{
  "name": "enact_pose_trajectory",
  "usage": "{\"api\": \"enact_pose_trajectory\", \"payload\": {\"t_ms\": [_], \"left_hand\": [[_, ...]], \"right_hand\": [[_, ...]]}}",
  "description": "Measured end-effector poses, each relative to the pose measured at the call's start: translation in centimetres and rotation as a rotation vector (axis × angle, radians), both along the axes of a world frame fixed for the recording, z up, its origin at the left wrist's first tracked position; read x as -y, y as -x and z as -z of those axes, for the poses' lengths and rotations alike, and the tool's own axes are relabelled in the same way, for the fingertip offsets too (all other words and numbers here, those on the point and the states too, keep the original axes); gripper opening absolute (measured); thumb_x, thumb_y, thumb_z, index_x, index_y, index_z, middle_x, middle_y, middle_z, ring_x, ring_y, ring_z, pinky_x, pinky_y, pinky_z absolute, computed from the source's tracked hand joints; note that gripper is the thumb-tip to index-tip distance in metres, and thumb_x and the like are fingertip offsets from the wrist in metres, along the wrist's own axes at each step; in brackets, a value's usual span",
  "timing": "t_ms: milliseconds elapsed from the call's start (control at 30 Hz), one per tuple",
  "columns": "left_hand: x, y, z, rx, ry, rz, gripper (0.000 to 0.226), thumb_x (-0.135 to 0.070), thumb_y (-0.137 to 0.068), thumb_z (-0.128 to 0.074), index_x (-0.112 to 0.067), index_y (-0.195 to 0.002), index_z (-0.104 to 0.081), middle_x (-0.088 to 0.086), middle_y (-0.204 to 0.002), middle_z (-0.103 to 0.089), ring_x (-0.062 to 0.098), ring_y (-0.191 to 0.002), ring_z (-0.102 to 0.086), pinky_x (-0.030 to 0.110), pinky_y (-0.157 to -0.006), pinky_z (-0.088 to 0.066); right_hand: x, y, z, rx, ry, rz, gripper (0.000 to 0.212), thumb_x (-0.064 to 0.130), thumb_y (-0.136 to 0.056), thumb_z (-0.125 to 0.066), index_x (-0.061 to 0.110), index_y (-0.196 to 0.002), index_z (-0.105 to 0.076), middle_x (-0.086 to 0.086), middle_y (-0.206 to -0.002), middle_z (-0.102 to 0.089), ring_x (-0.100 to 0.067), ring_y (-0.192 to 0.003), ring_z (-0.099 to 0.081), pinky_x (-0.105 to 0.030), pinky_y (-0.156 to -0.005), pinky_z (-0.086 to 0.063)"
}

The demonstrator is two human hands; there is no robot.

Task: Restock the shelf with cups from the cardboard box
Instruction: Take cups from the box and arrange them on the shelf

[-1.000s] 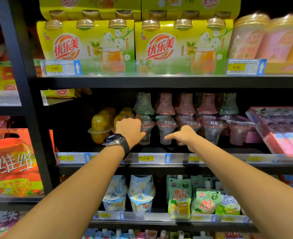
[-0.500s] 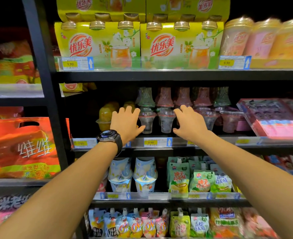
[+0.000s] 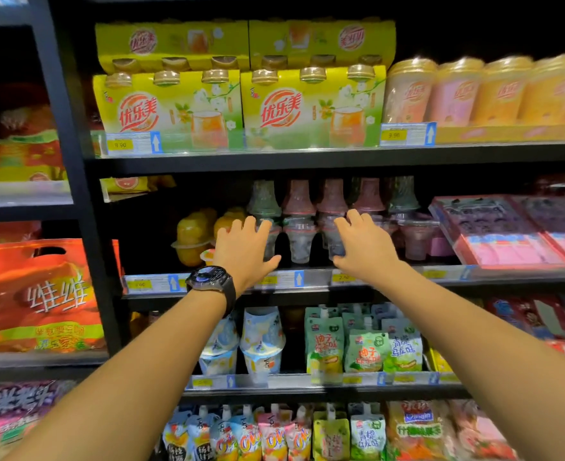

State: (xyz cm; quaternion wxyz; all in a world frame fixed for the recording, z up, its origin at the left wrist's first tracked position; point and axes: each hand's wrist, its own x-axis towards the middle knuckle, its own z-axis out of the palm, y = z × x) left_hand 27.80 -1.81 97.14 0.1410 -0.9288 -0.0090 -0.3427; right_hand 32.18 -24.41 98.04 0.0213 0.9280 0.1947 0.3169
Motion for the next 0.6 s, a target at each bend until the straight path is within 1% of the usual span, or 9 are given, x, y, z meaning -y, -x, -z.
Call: {"api": "enact_pose_trajectory", "payload": {"t_ms": [100, 200, 267, 367, 433, 500, 600], "left_hand": [[1.5, 0.6, 0.8, 0.011, -0.017, -0.012, 0.068, -0.063, -0.091, -0.045, -0.021, -0.143, -0.033, 0.006, -0.122, -0.049, 0.028, -0.107, -0.050, 0.038, -0.076, -0.043], [2.6, 1.5, 1.8, 0.012, -0.015, -0.036, 0.068, -0.062, -0.091, -0.046, -0.020, -0.143, -0.034, 0.007, -0.120, -0.050, 0.029, -0.104, -0.050, 0.037, -0.073, -0.042], [2.9, 2.2, 2.2, 0.013, -0.008, -0.044, 0.067, -0.060, -0.088, -0.051, -0.019, -0.140, -0.039, 0.008, -0.114, -0.051, 0.030, -0.099, -0.052, 0.038, -0.070, -0.044], [2.4, 3.8, 2.9, 0.031, -0.008, -0.044, 0.063, -0.058, -0.085, -0.056, -0.016, -0.131, -0.048, 0.008, -0.106, -0.053, 0.031, -0.091, -0.054, 0.039, -0.065, -0.048], [1.8, 5.0, 3.6, 0.023, 0.014, -0.055, 0.062, -0.058, -0.086, -0.056, -0.017, -0.131, -0.048, 0.008, -0.110, -0.054, 0.031, -0.097, -0.055, 0.040, -0.069, -0.048], [1.3, 6.3, 4.5, 0.000, 0.035, -0.094, 0.064, -0.059, -0.088, -0.053, -0.018, -0.136, -0.043, 0.007, -0.119, -0.053, 0.030, -0.107, -0.053, 0.040, -0.073, -0.047], [0.7, 7.8, 5.9, -0.031, 0.025, -0.155, 0.066, -0.061, -0.091, -0.047, -0.021, -0.143, -0.035, 0.007, -0.122, -0.051, 0.029, -0.109, -0.051, 0.039, -0.081, -0.046]], "right_hand": [[0.5, 0.6, 0.0, 0.009, -0.012, -0.045, 0.059, 0.036, -0.082, -0.068, 0.010, -0.129, -0.043, -0.009, -0.126, -0.043, -0.029, -0.111, -0.045, -0.032, -0.068, -0.044], [0.0, 1.5, 0.3, 0.012, -0.030, -0.141, 0.062, 0.035, -0.084, -0.067, 0.009, -0.134, -0.041, -0.011, -0.130, -0.042, -0.030, -0.114, -0.044, -0.036, -0.074, -0.050], [-0.6, 2.1, 0.7, 0.022, -0.037, -0.212, 0.064, 0.034, -0.084, -0.066, 0.009, -0.137, -0.039, -0.011, -0.132, -0.041, -0.030, -0.114, -0.044, -0.036, -0.077, -0.050], [-1.7, 3.0, 1.9, 0.038, -0.056, -0.302, 0.061, 0.031, -0.083, -0.066, 0.009, -0.135, -0.042, -0.011, -0.131, -0.043, -0.029, -0.112, -0.045, -0.034, -0.075, -0.047], [-2.5, 3.8, 2.9, 0.037, -0.064, -0.352, 0.058, 0.029, -0.083, -0.066, 0.008, -0.132, -0.043, -0.012, -0.132, -0.043, -0.030, -0.112, -0.045, -0.034, -0.076, -0.047], [-3.3, 4.7, 4.2, 0.021, -0.065, -0.390, 0.056, 0.026, -0.083, -0.067, 0.009, -0.131, -0.044, -0.012, -0.132, -0.041, -0.030, -0.112, -0.045, -0.034, -0.079, -0.048], [-4.4, 5.8, 5.9, -0.009, -0.086, -0.423, 0.058, 0.025, -0.083, -0.067, 0.010, -0.133, -0.042, -0.011, -0.136, -0.039, -0.029, -0.116, -0.043, -0.035, -0.085, -0.048]]}}
